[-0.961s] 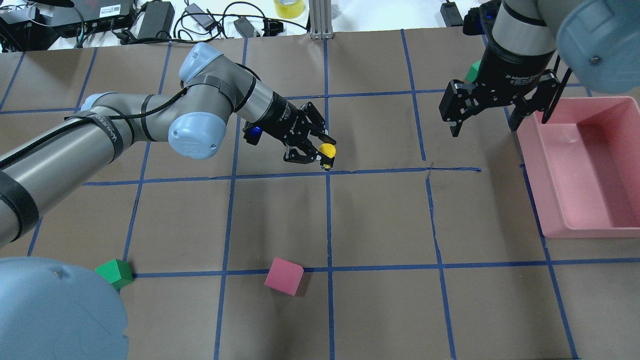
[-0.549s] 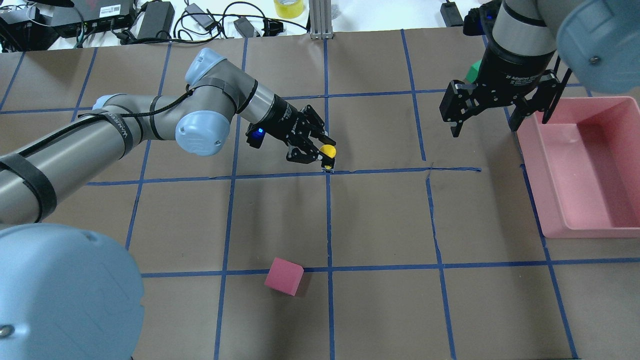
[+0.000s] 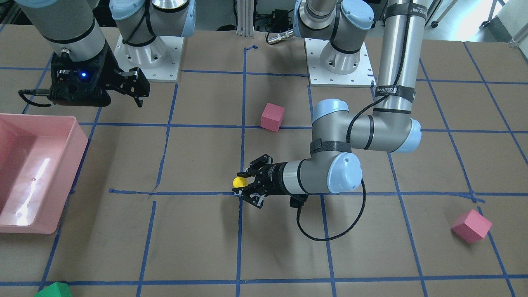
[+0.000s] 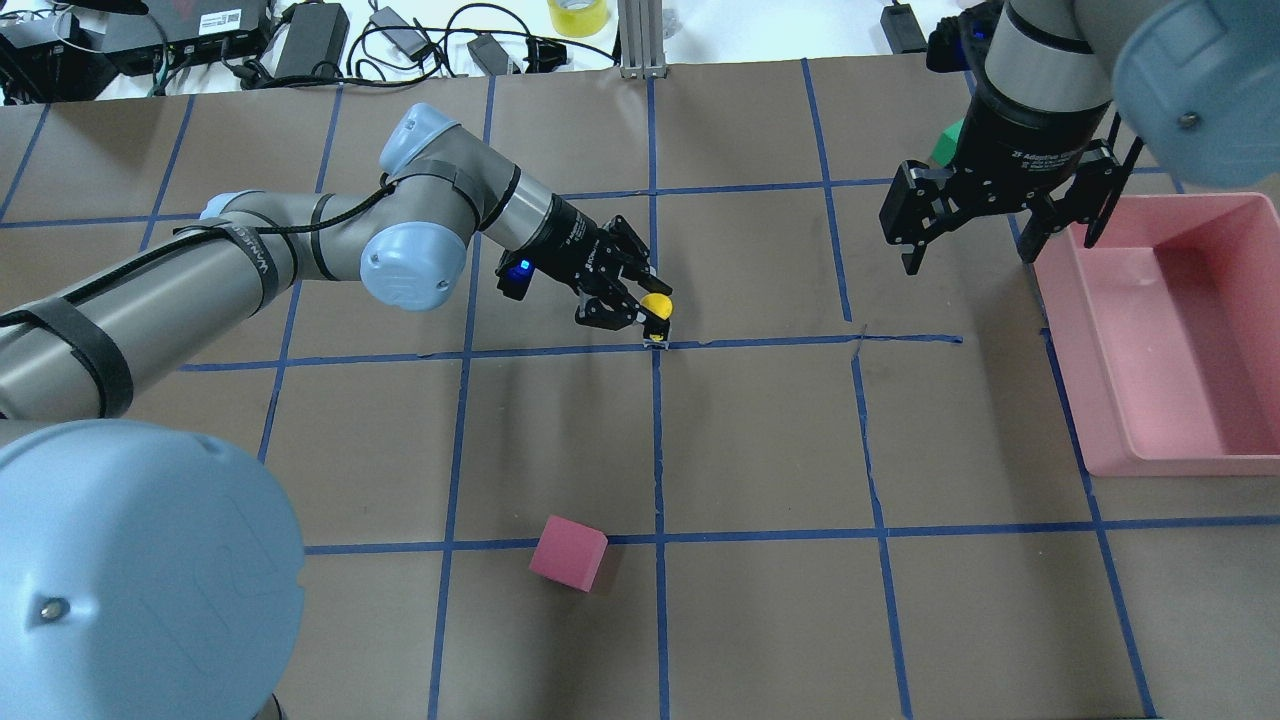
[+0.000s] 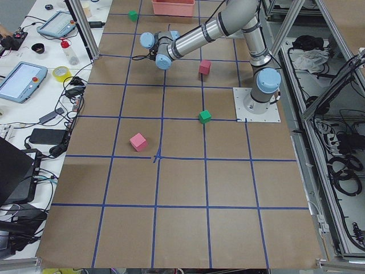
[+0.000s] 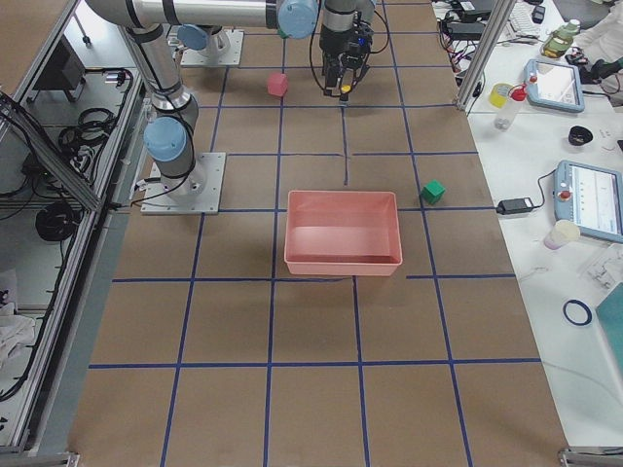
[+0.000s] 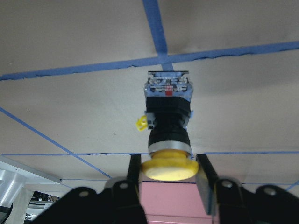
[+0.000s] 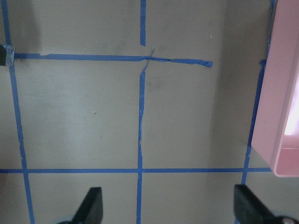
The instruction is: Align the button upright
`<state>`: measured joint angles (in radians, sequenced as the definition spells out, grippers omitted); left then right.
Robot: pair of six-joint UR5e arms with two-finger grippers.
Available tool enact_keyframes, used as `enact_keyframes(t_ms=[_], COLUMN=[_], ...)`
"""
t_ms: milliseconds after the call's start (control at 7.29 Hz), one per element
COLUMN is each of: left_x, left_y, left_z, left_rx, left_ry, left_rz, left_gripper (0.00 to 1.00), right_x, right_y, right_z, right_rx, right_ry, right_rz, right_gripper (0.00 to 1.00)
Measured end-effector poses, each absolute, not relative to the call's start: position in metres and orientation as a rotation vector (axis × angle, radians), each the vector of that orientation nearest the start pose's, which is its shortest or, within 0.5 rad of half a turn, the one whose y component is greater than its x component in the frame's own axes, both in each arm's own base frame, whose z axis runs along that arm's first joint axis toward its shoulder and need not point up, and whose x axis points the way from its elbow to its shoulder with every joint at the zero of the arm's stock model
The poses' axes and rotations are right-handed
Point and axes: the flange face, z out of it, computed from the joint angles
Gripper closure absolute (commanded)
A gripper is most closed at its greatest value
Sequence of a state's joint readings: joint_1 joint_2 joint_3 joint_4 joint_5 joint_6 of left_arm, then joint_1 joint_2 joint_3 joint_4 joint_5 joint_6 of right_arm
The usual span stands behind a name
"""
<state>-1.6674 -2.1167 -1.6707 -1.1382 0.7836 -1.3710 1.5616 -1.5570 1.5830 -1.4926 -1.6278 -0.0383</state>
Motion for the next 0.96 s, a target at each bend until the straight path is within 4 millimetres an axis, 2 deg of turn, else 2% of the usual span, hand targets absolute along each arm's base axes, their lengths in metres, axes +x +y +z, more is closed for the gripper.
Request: enact_keyframes(t_ms=[412,686,961], left_x=[-0.262,-0.259,-0.257], left_y=[-0.593,-0.59,-0.568], left_z=[0.214,0.252,0.306], left_rx=[-2.124,-2.098,-1.923], left_ry=[2.649,2.756,2.925], left_rz=[1.178,1.087,0.859], left_gripper=[0.0,0.0,0.0], right_x=[0.123,0.123,0.123], right_y=[-0.488,-0.488,-0.488], right_z=[0.468,0.468,0.468], right_rx=[-0.053,-0.054,-0.054], right_ry=[3.192,3.193,3.194], right_rz=[0.169,0.17,0.17], right_gripper=[0.0,0.0,0.0])
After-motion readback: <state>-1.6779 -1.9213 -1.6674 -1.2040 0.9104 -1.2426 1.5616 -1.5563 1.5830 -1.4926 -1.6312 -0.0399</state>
